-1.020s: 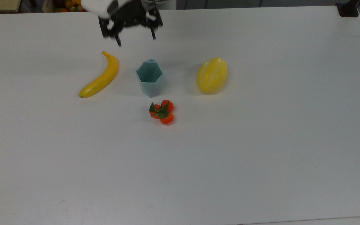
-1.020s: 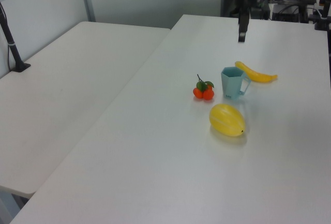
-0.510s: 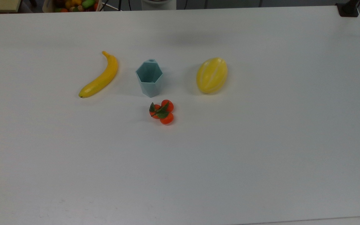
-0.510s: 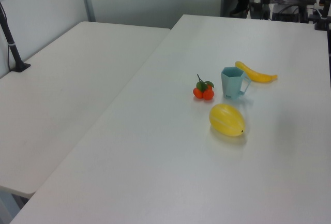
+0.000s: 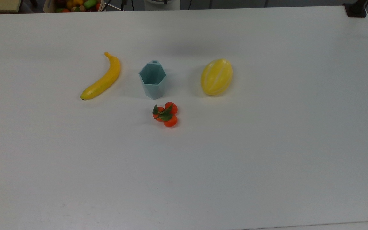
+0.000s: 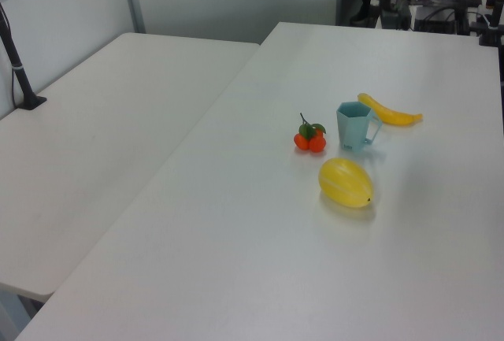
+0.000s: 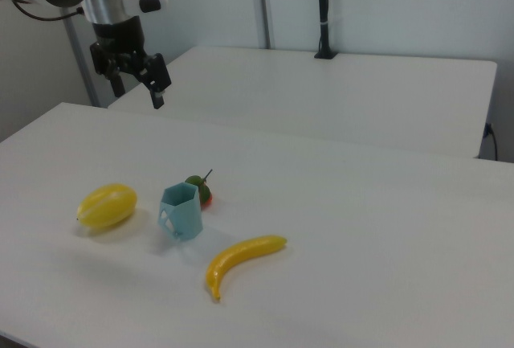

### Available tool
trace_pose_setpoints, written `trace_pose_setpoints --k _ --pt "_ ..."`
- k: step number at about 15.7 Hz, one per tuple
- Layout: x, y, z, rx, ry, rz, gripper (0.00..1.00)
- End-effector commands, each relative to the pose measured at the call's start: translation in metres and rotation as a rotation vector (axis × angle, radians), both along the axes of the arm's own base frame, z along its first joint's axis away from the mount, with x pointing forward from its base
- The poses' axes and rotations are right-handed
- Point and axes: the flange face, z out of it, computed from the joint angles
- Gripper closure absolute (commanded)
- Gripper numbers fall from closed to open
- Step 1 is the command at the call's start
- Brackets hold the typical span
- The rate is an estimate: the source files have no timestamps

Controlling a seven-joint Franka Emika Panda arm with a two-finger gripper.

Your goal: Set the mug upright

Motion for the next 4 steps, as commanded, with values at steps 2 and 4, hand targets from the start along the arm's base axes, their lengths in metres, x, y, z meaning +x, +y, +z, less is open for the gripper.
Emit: trace_pose_setpoints --k 2,4 --pt "-0.0071 -0.0048 0.0027 -0.014 -0.031 0.056 0.0" --pt "-0.0079 -0.0048 0.0032 -0.014 -0.029 0.056 0.0"
